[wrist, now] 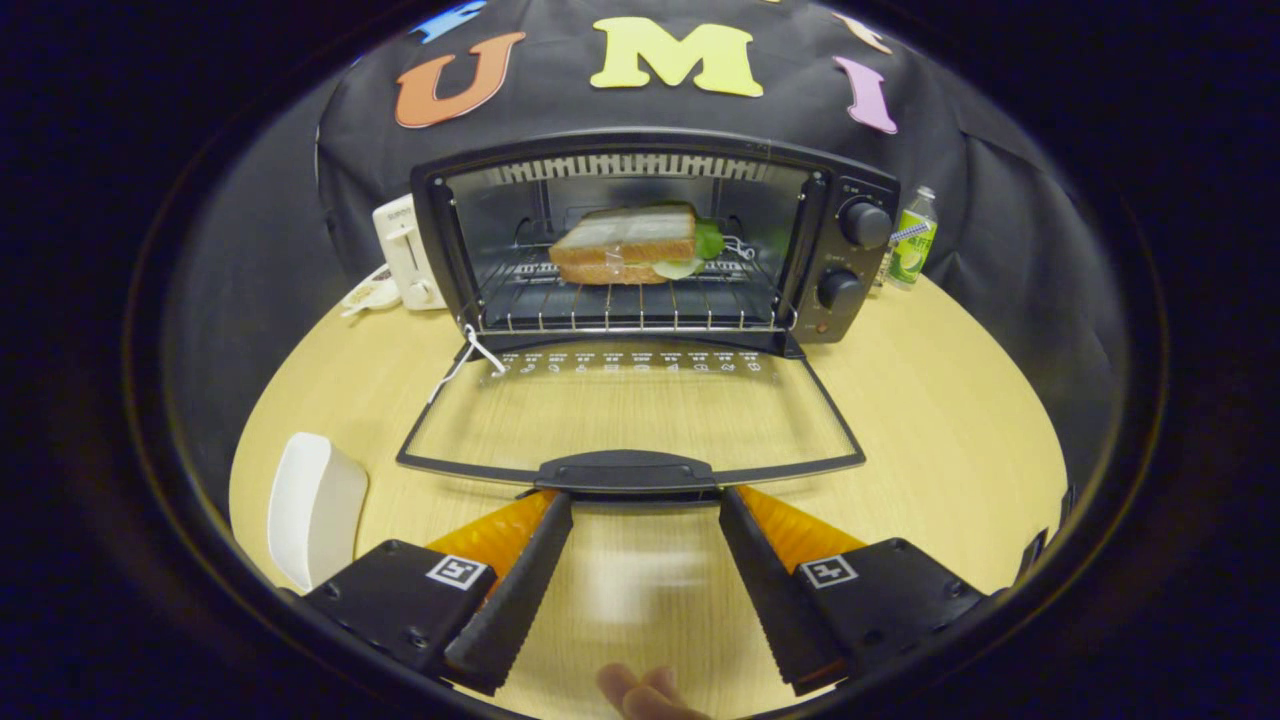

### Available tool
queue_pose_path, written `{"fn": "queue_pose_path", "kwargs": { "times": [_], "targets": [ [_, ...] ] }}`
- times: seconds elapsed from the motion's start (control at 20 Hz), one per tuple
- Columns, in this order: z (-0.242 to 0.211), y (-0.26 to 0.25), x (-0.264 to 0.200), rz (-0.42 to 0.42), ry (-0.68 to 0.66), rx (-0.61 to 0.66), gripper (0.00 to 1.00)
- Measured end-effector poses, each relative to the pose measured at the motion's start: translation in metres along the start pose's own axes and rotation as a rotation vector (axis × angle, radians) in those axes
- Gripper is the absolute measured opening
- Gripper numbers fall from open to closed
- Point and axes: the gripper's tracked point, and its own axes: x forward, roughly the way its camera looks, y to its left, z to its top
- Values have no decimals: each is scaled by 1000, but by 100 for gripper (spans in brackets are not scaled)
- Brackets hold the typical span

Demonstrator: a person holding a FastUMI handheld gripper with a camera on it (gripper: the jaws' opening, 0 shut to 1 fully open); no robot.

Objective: Open the toaster oven, put the food inside, and close the toaster oven door.

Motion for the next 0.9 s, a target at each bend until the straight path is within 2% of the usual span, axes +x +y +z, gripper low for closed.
{"fn": "queue_pose_path", "kwargs": {
  "times": [0.25,0.45,0.9],
  "targets": [
    [19,-1,-21,6,-74,2,98],
    [40,-1,-40,0,-210,14,98],
    [70,0,-53,12,-411,38,98]
  ]
}}
